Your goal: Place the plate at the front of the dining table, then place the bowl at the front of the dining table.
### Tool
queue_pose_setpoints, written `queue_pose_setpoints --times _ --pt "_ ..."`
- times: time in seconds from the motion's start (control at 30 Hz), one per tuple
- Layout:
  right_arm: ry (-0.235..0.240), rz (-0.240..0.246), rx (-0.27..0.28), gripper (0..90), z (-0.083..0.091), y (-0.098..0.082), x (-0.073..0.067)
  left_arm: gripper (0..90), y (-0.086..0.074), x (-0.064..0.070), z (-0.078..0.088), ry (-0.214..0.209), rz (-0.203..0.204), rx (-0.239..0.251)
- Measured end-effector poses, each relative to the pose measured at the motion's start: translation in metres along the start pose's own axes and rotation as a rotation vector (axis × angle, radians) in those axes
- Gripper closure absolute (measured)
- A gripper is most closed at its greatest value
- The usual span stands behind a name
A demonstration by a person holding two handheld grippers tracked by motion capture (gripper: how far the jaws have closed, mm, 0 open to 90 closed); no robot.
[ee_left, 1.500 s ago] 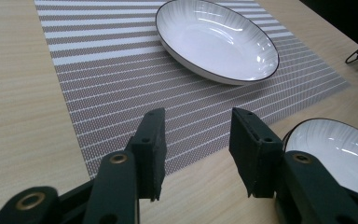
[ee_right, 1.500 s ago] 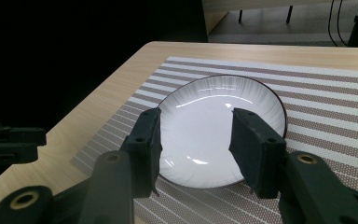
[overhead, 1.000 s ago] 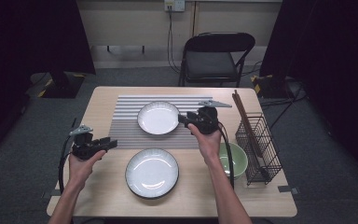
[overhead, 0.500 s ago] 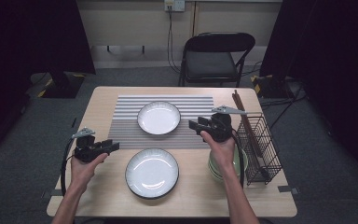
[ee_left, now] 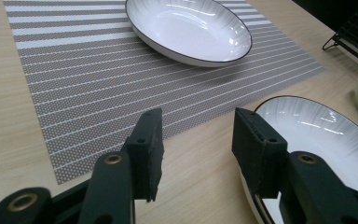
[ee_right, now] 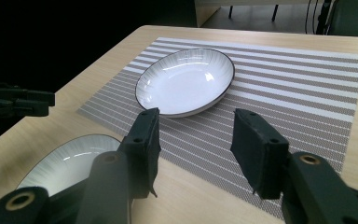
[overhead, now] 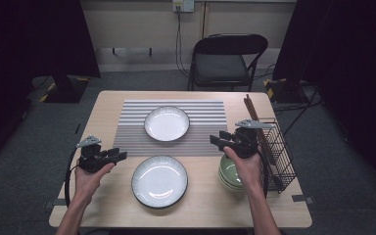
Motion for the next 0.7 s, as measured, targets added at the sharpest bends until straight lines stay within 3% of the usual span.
queue_pose_setpoints --times 0.43,0.7 --pt "-0.007 0.000 0.004 52.0 0.021 -0.015 0.008 54.2 0.001 0.017 -0.008 -0.038 -0.016 -0.010" --pt "-0.032 0.003 0.028 48.9 0.037 -0.014 0.017 56.1 0.009 0.047 -0.024 -0.114 -0.056 -0.028"
Point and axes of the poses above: each handheld gripper's, and its own axes: z roughly backward along the jaws, y roughly out of its top, x roughly to its right, the point moved 3 cm from there along -z, roughly forward along the jaws
